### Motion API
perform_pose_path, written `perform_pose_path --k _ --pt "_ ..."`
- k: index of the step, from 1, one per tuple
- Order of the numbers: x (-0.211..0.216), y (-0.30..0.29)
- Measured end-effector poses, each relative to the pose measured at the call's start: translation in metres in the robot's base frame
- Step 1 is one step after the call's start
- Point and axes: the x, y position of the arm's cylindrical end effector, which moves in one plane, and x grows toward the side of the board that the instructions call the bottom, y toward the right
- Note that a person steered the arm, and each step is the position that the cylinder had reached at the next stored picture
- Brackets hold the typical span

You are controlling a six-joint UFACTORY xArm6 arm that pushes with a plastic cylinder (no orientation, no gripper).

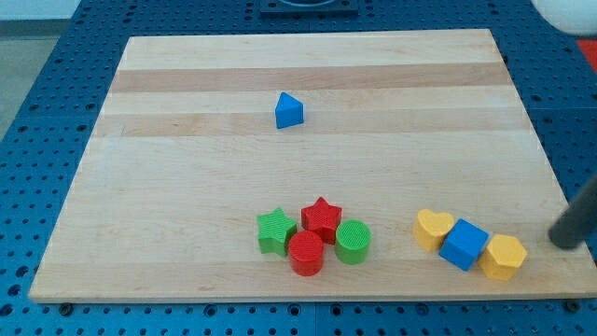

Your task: Separate yellow heart from the blue cube

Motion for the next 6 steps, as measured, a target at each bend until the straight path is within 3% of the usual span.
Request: perform_pose_path --k 1,4,6 --pt "0.035 -0.004" --pt "0.035 -0.101" --pt "0.012 -0.155"
